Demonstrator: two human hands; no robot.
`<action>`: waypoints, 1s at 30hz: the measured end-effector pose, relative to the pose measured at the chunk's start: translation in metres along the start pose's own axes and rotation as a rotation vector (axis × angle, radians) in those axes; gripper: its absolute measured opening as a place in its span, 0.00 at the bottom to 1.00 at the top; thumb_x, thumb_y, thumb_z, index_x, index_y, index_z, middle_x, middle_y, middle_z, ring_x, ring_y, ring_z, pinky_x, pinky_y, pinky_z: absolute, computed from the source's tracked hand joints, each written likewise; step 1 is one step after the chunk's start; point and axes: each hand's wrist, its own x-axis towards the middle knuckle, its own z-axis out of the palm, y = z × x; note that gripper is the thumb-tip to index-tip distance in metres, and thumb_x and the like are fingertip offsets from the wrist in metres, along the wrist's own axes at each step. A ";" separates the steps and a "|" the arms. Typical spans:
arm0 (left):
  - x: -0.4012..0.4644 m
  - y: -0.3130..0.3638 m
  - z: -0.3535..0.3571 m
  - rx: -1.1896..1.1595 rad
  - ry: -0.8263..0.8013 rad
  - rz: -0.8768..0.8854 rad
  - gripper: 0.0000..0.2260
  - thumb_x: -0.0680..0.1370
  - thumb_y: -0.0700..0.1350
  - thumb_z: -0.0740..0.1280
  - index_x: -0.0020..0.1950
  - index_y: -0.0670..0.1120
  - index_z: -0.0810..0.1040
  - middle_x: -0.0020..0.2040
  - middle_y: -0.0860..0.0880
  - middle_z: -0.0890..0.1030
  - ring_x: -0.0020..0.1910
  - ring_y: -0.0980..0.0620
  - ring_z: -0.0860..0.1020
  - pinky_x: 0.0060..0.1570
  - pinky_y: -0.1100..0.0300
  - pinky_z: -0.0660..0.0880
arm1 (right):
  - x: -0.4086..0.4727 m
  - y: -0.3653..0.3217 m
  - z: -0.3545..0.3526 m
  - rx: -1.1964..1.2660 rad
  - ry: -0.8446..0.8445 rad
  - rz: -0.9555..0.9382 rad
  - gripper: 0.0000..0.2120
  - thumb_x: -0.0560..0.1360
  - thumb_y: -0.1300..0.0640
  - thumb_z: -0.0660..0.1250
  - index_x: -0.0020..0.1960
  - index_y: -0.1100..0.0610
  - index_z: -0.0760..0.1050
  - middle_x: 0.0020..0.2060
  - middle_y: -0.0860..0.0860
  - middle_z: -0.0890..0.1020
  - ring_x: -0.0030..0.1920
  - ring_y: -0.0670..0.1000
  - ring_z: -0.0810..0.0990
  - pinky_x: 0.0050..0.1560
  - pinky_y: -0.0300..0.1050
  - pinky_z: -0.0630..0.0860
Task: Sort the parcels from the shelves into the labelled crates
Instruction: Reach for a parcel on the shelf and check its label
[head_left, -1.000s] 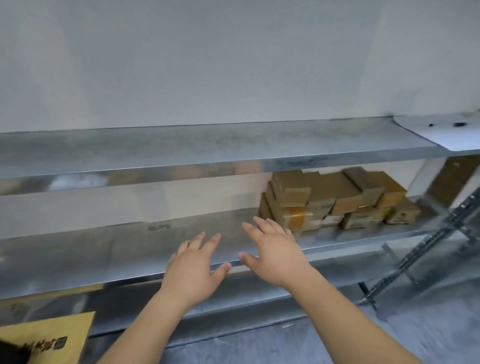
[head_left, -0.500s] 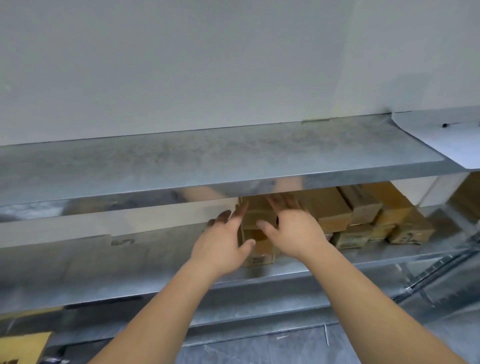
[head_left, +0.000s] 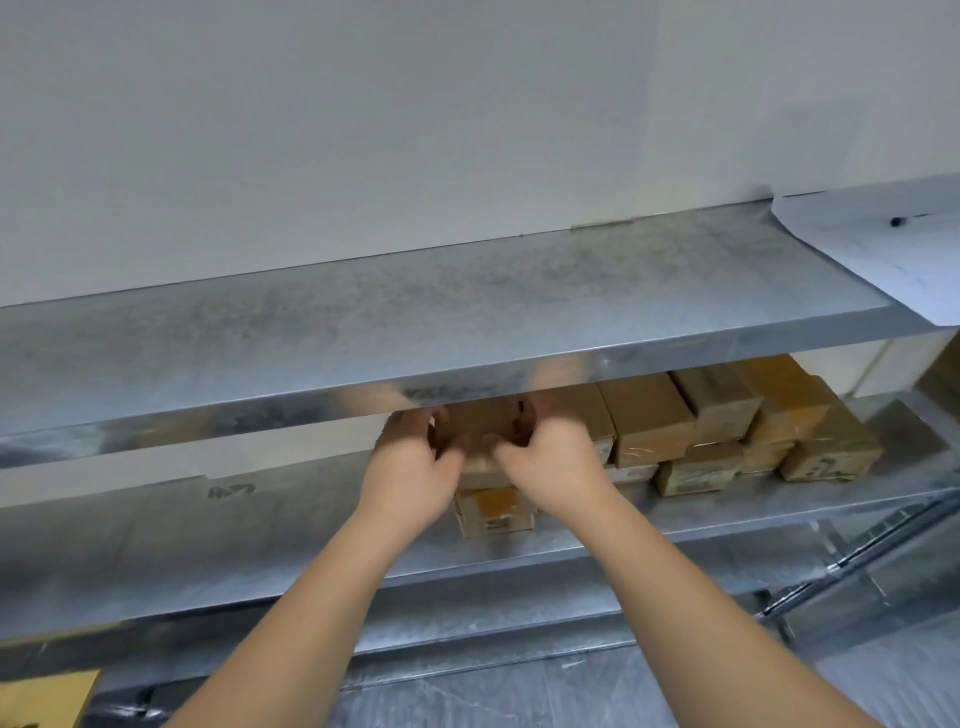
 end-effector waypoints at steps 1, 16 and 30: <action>-0.005 -0.001 -0.005 -0.014 -0.014 -0.045 0.14 0.74 0.49 0.75 0.49 0.50 0.70 0.44 0.48 0.79 0.44 0.45 0.79 0.43 0.55 0.75 | -0.003 -0.002 -0.002 0.022 -0.030 0.019 0.21 0.71 0.52 0.77 0.60 0.52 0.75 0.49 0.46 0.82 0.47 0.47 0.81 0.50 0.47 0.82; -0.098 -0.064 -0.077 -0.255 0.031 -0.022 0.12 0.78 0.62 0.62 0.45 0.55 0.71 0.39 0.53 0.76 0.42 0.51 0.74 0.43 0.53 0.72 | -0.058 -0.031 0.062 0.209 -0.323 -0.210 0.13 0.78 0.36 0.63 0.47 0.45 0.69 0.41 0.40 0.76 0.40 0.43 0.74 0.44 0.51 0.78; -0.203 -0.137 -0.174 -0.175 0.124 -0.125 0.20 0.73 0.48 0.77 0.62 0.62 0.76 0.55 0.58 0.74 0.54 0.64 0.73 0.49 0.74 0.68 | -0.134 -0.101 0.152 0.225 -0.427 -0.371 0.14 0.74 0.55 0.77 0.59 0.50 0.82 0.56 0.49 0.73 0.56 0.37 0.77 0.60 0.30 0.71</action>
